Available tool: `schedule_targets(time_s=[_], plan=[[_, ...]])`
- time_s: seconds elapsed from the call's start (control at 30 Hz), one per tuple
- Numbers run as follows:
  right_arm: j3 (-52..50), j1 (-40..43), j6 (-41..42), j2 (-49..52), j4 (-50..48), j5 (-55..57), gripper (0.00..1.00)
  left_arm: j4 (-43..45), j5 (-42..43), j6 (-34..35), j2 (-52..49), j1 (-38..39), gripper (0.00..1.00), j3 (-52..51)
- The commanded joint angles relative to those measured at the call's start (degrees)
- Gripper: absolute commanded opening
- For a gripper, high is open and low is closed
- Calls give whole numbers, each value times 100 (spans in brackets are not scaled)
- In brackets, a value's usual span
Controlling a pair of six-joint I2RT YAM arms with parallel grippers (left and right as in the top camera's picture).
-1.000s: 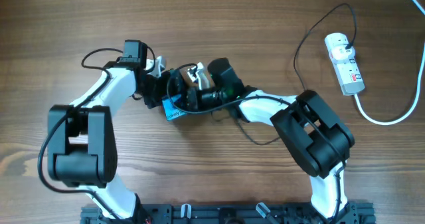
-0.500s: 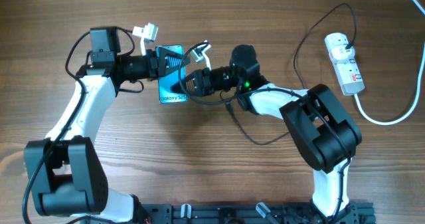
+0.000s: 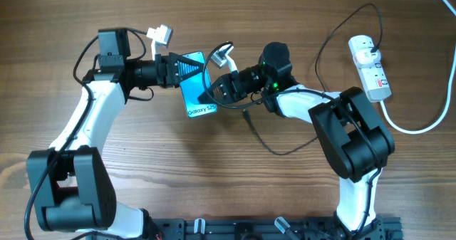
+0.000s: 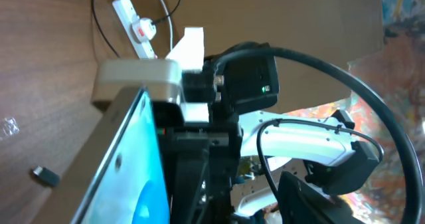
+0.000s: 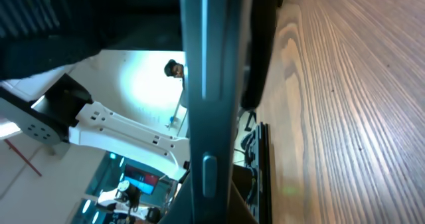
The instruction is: Plug charger to phone and switch on socket
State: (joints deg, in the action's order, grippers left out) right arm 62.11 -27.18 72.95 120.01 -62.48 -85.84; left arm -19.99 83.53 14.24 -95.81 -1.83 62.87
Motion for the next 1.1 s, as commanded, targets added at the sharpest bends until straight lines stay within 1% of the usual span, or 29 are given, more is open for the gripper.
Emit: schedule_targets(time_s=[0.0,0.07,0.13,0.23,0.33,0.4,0.43,0.5,0.7,0.87,0.97,1.07], plan=[[15,177,271,44,11,175,4,-59,684,-57,122,22,64,11],[15,177,278,44,13,326,4,-66,684,-57,122,22,61,11],[15,177,310,44,11,417,4,-63,684,-55,122,22,61,11],[15,177,337,44,11,533,4,-96,684,-52,122,28,56,11],[15,177,509,44,13,634,4,-267,684,-55,122,96,56,11],[15,177,684,44,13,682,4,-302,684,-55,122,136,53,11],[15,195,927,44,11,791,4,-326,684,-55,122,146,53,11],[15,214,1104,44,-37,986,4,-343,684,-52,122,144,53,11],[15,214,1123,44,-52,1110,4,-339,684,-50,122,144,52,13],[15,212,1108,44,-52,1032,4,-293,682,-28,122,4,44,13],[15,214,901,44,-52,680,4,-295,682,-28,122,4,39,13],[15,212,807,44,-48,476,4,-293,682,-28,122,4,31,13]])
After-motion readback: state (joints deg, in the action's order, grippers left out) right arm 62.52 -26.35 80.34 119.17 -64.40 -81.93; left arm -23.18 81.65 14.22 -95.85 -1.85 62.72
